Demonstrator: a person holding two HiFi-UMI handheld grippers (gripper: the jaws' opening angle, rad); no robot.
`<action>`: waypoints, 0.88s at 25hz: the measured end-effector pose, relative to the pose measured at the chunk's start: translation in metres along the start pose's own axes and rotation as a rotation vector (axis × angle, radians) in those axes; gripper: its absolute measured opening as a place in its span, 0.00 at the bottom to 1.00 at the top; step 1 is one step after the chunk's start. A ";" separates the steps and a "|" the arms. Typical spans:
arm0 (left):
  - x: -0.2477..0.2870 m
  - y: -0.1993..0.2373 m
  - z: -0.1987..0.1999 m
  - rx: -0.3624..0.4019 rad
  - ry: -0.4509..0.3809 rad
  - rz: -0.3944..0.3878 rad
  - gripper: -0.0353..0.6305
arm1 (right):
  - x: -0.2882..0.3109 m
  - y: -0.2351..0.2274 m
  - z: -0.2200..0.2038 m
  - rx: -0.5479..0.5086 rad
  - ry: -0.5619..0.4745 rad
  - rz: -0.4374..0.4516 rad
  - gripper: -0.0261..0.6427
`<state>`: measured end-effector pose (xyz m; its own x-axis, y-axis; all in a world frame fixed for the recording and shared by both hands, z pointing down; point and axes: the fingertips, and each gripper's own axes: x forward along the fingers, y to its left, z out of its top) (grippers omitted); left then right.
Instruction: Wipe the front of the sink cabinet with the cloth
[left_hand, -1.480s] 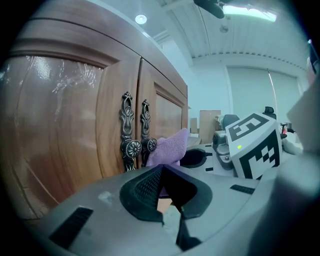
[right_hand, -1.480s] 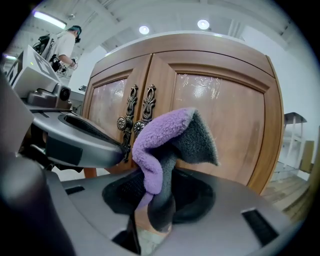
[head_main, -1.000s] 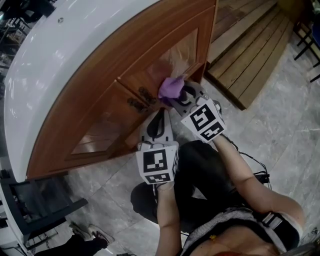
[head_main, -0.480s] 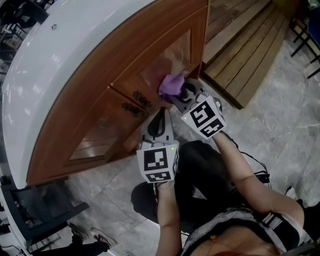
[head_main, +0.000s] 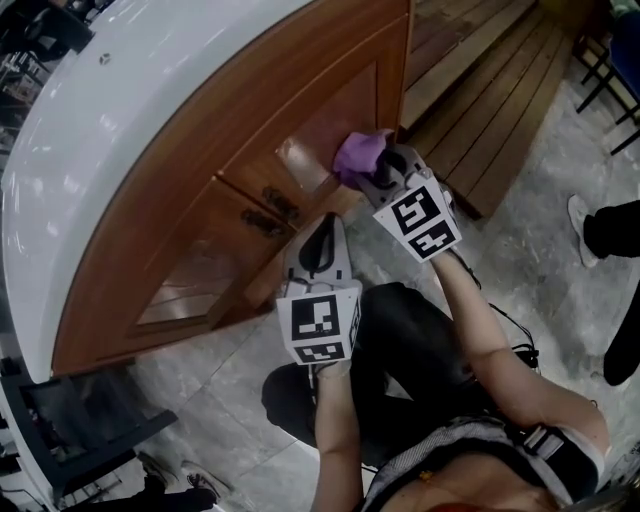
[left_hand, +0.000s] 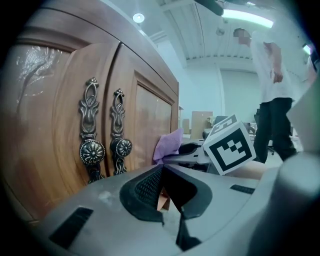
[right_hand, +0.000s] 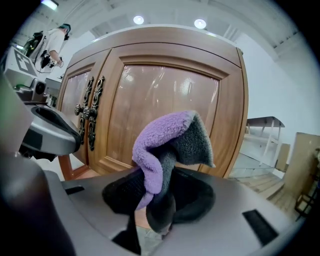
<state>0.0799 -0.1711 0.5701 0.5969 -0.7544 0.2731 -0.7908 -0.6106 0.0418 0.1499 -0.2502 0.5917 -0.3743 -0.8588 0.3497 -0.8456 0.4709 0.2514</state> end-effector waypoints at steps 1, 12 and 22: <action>0.000 0.000 0.000 0.000 -0.001 0.000 0.06 | 0.000 -0.003 -0.001 0.000 0.002 -0.006 0.32; 0.004 -0.006 0.003 0.005 -0.004 -0.017 0.06 | -0.001 -0.051 -0.015 -0.001 0.044 -0.106 0.32; 0.005 -0.009 0.001 0.002 -0.001 -0.027 0.06 | -0.002 -0.079 -0.028 -0.005 0.083 -0.166 0.32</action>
<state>0.0904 -0.1697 0.5702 0.6184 -0.7376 0.2712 -0.7740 -0.6315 0.0473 0.2278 -0.2797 0.5965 -0.1970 -0.9052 0.3766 -0.8912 0.3254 0.3159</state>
